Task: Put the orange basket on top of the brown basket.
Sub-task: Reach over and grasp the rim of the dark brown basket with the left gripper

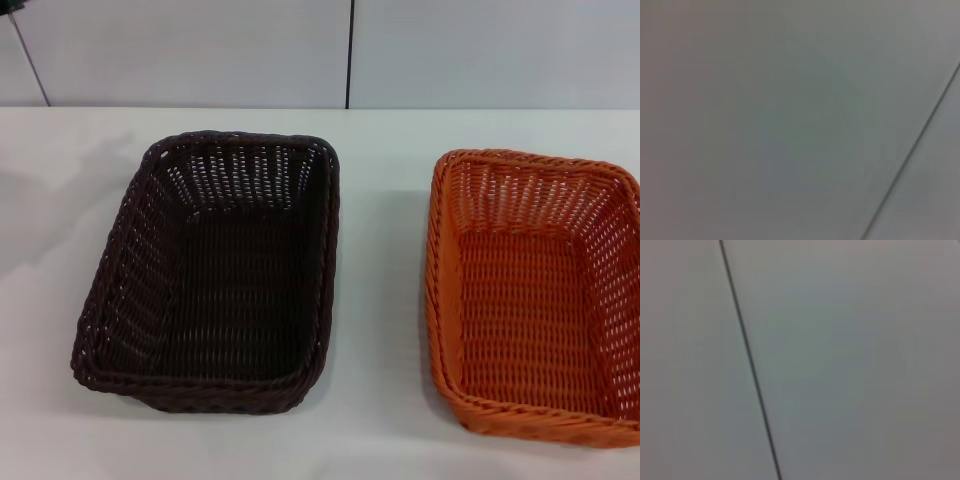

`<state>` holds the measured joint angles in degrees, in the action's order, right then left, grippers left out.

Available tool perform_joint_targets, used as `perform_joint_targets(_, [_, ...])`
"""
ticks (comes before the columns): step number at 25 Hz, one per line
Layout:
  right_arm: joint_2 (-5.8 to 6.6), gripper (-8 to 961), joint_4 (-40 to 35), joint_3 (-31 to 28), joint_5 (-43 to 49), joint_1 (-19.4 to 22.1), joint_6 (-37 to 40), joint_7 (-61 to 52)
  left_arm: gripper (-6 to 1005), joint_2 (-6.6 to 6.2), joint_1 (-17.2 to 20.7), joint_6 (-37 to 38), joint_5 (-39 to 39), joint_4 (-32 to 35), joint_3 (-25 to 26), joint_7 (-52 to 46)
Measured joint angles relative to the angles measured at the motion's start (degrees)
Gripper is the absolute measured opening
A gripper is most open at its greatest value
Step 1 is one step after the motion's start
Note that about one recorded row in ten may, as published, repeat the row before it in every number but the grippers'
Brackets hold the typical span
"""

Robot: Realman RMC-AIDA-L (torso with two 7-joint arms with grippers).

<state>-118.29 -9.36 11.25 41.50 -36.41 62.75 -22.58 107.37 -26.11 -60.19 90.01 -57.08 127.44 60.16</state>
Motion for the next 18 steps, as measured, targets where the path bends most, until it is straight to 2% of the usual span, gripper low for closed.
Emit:
perform_joint_targets(2, [0.16,545,-0.1,0.0,-0.4,0.2,-0.3,0.0,825,0.00,0.0,0.0,0.0,0.0,0.0,0.0])
perform_joint_targets(3, [0.31,545,-0.1,0.0,-0.4,0.2,-0.4,0.0,825,-0.58,-0.4,-2.9,11.1,-6.9,-0.1,-10.9])
perform_joint_targets(4, [0.44,545,-0.1,0.0,-0.5,0.3,-0.6,0.0,825,-0.71,-1.3,-6.3,19.6,-11.8,-0.1,-17.7])
perform_joint_targets(6, [0.71,545,-0.1,-0.1,-0.6,0.3,-0.9,0.0,825,-0.71,-1.3,-6.3,19.6,-11.8,-0.1,-17.7])
perform_joint_targets(7, [0.71,545,-0.1,-0.1,-0.6,0.3,-0.9,0.0,825,-0.68,-2.6,-10.7,28.3,-16.3,-0.1,-23.6])
perform_joint_targets(8, [0.76,545,-0.1,-0.1,-0.7,0.3,-1.0,0.0,825,0.46,-5.0,-17.8,39.7,-22.5,-0.2,-30.0])
perform_joint_targets(10, [0.87,545,-0.1,-0.2,-1.5,0.2,-1.0,0.0,824,0.46,-5.0,-17.8,39.7,-22.5,-0.2,-30.0])
perform_joint_targets(11, [0.91,545,-0.1,-0.2,-2.6,0.0,-1.2,0.1,824,1.55,-6.2,-20.3,43.8,-24.5,-0.3,-31.8])
perform_joint_targets(12, [0.91,545,-0.1,-0.2,-2.6,0.0,-1.2,0.1,824,1.55,-6.2,-20.3,43.8,-24.5,-0.3,-31.8])
perform_joint_targets(13, [0.95,545,-0.1,-0.2,-3.1,-0.1,-1.4,0.2,824,5.47,-9.2,-27.6,57.8,-30.1,-1.4,-36.7])
perform_joint_targets(14, [1.11,545,-0.1,-0.2,-3.5,-0.1,-1.7,0.2,824,5.47,-9.2,-27.6,57.8,-30.1,-1.4,-36.7])
perform_joint_targets(15, [1.11,545,-0.1,-0.2,-3.5,-0.1,-1.7,0.2,824,8.06,-10.5,-30.2,64.6,-32.0,-2.1,-37.8])
perform_joint_targets(16, [1.23,545,-0.1,-0.2,-3.6,-0.2,-2.0,0.2,824,9.52,-11.1,-31.5,68.2,-33.0,-2.5,-38.1])
perform_joint_targets(17, [1.23,545,-0.1,-0.2,-3.6,-0.2,-2.0,0.2,824,9.52,-11.1,-31.5,68.2,-33.0,-2.5,-38.1])
perform_joint_targets(18, [1.26,545,-0.1,-0.2,-3.6,-0.3,-2.1,0.2,824,10.31,-11.3,-32.4,70.3,-33.5,-3.2,-38.7])
